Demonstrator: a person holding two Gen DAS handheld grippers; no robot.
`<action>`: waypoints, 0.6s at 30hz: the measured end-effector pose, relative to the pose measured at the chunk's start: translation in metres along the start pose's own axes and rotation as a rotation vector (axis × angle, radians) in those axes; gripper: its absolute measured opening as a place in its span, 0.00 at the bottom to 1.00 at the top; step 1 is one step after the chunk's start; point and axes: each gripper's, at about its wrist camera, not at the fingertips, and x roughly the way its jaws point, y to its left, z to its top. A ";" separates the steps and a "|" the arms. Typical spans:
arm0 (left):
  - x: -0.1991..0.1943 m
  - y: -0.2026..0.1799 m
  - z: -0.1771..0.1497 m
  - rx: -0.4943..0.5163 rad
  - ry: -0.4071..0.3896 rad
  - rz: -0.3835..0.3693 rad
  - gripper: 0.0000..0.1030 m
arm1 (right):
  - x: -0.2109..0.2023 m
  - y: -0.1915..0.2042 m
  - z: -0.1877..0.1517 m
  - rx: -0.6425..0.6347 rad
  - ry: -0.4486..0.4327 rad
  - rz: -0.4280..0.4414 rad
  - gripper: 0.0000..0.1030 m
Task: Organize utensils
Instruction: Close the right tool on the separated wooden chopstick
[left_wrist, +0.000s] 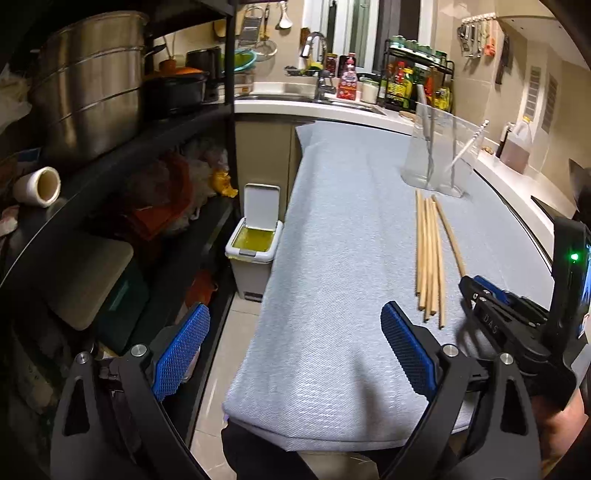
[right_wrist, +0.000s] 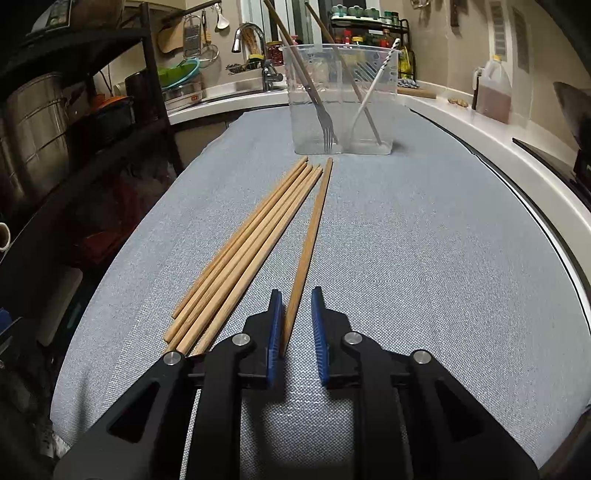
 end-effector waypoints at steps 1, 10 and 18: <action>0.000 -0.004 0.001 0.010 -0.005 -0.008 0.88 | -0.002 -0.002 -0.002 0.007 0.000 0.016 0.07; 0.027 -0.048 0.007 0.103 0.009 -0.097 0.88 | -0.033 -0.053 -0.026 0.057 -0.032 -0.013 0.05; 0.059 -0.076 0.008 0.186 0.035 -0.098 0.75 | -0.042 -0.088 -0.032 0.091 -0.046 -0.024 0.05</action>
